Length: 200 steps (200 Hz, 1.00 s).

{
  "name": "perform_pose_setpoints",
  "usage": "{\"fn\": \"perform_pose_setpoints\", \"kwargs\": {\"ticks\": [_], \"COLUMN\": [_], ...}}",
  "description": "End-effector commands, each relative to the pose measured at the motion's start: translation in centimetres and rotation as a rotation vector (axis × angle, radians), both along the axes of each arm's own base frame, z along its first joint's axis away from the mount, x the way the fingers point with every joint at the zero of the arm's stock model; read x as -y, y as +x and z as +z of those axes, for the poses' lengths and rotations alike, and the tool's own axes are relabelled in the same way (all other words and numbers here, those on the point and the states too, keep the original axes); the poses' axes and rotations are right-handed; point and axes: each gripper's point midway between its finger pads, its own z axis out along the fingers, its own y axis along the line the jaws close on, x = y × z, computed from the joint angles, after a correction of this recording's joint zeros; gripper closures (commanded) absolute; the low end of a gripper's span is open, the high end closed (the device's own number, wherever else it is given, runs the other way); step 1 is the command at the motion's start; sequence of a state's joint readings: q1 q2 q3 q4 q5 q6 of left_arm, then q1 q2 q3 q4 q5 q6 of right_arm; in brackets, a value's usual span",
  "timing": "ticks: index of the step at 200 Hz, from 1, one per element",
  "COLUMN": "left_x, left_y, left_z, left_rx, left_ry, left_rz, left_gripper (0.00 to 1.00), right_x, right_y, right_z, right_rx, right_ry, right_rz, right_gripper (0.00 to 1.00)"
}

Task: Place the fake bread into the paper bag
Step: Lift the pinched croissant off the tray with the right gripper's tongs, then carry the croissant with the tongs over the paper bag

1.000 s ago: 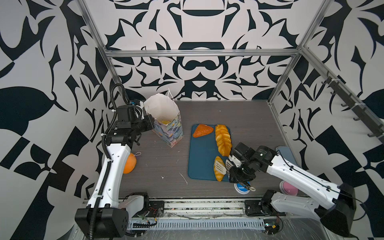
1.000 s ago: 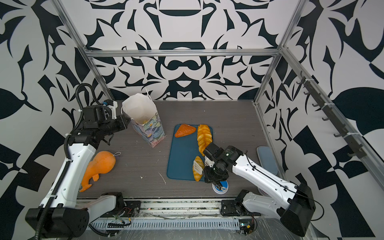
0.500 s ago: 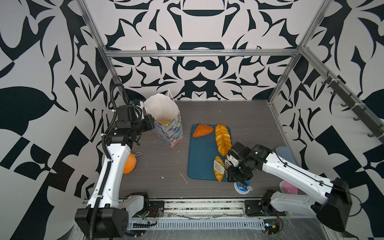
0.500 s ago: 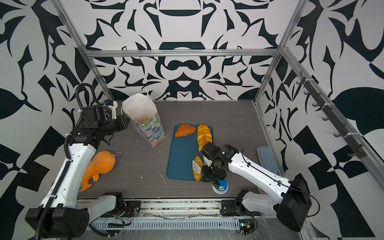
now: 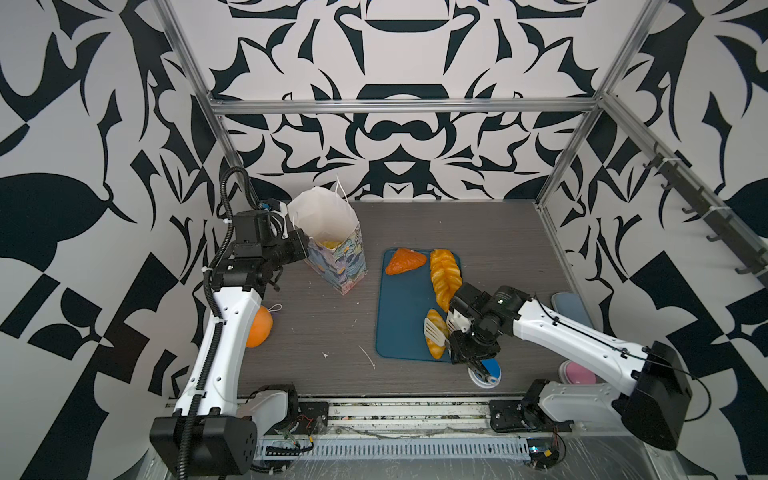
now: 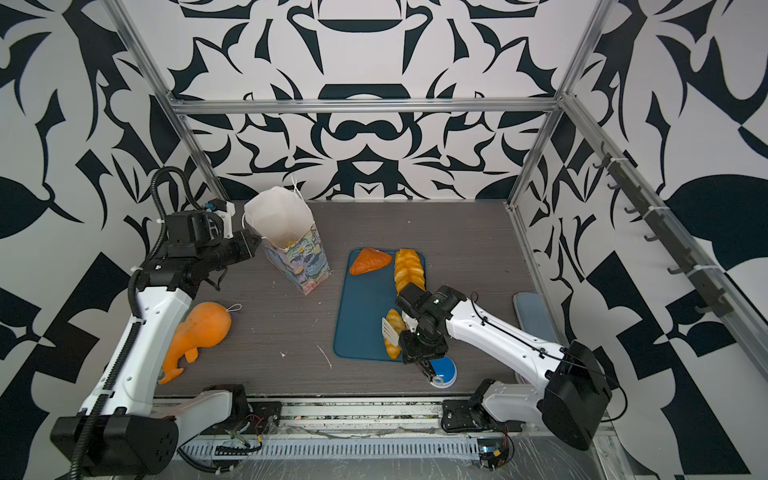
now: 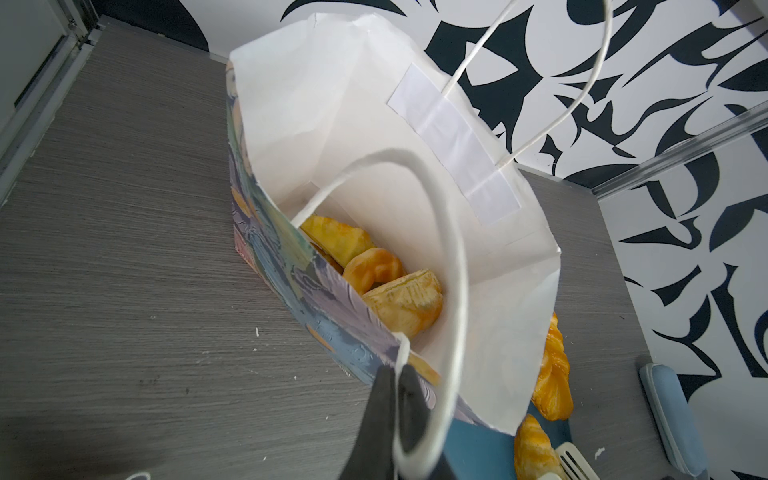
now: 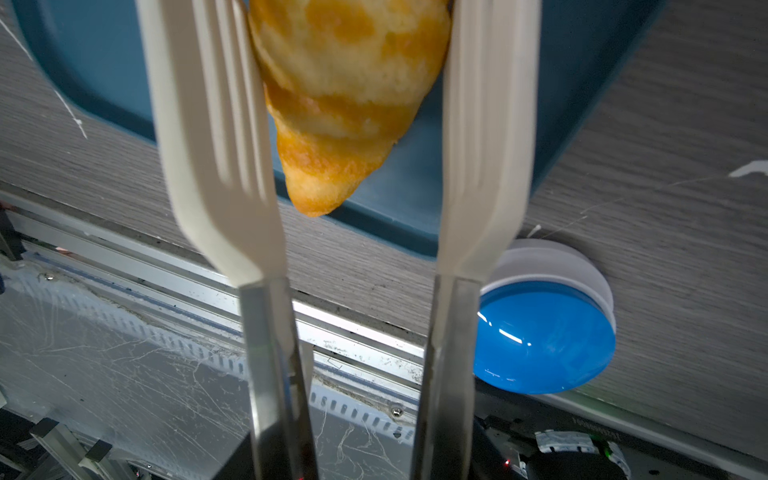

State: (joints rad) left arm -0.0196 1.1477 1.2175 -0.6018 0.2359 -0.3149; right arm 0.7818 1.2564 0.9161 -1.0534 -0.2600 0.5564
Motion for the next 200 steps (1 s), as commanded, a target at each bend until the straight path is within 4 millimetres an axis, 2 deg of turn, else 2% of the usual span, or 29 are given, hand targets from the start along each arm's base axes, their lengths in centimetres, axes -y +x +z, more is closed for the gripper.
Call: {"fn": "perform_pose_setpoints", "kwargs": {"ticks": [1,79,144,200], "left_x": [0.0,0.0,0.0,0.0], "left_y": [0.0,0.1,0.1,0.1], "left_z": [-0.2,-0.5,-0.5,-0.6], "left_rx": [-0.010,-0.017,-0.017,-0.019], "left_ry": [-0.010,-0.011,-0.011,-0.011], "left_rz": [-0.003,-0.003,-0.001,-0.001], "left_gripper": [1.00,1.00,1.00,1.00], "right_x": [-0.9,-2.6,-3.9,-5.6], "right_y": [0.9,3.5,5.8,8.7], "right_z": [1.3,3.6,5.3,8.6], "right_rx": [0.050,0.150,0.233,0.333], "right_ry": [0.035,0.072,0.096,0.153], "right_rz": [0.025,0.068,0.081,0.091], "right_gripper": [0.49,0.61,0.62,0.62]}}
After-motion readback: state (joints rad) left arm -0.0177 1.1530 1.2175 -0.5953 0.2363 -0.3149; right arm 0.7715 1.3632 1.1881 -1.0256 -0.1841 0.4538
